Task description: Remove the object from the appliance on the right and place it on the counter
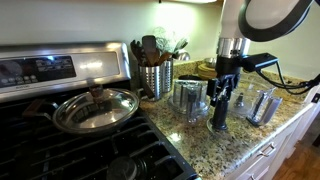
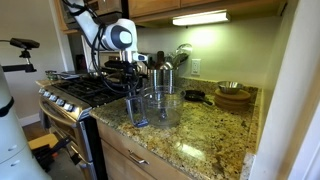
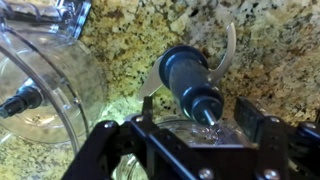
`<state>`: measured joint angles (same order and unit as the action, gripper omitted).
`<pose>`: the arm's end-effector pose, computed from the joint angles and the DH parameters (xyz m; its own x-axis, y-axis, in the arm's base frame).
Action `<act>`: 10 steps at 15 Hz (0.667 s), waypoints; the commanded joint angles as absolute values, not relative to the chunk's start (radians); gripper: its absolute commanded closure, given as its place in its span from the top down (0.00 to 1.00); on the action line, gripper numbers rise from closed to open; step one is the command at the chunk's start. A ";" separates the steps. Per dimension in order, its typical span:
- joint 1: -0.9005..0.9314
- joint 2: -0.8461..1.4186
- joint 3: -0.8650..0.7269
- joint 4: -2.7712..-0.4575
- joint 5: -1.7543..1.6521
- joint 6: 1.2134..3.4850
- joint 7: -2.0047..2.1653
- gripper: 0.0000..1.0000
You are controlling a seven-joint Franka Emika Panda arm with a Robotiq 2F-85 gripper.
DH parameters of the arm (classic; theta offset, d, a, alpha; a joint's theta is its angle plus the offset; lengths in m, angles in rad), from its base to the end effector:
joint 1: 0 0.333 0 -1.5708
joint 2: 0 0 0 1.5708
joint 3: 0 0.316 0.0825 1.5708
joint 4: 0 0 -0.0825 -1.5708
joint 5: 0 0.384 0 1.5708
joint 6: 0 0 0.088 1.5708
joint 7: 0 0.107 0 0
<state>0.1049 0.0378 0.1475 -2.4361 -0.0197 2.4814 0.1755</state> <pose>0.4703 0.1216 0.2891 0.9957 0.0922 0.0089 0.0921 -0.9957 0.0052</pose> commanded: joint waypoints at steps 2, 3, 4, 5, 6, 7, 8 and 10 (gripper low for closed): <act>0.118 -0.044 0.145 -2.461 0.017 2.455 0.155 1.00; 0.118 -0.056 0.146 -2.460 0.022 2.448 0.154 1.00; 0.117 -0.073 0.146 -2.460 0.024 2.437 0.153 1.00; 0.116 -0.087 0.146 -2.459 0.022 2.431 0.154 1.00; 0.115 -0.105 0.145 -2.458 0.018 2.422 0.157 1.00; 0.113 -0.120 0.143 -2.456 0.016 2.411 0.155 1.00; 0.111 -0.138 0.142 -2.453 0.011 2.390 0.154 1.00; 0.109 -0.176 0.138 -2.447 0.011 2.354 0.146 1.00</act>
<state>0.1057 -0.0917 0.1511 -2.4335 0.0005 2.4200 0.1672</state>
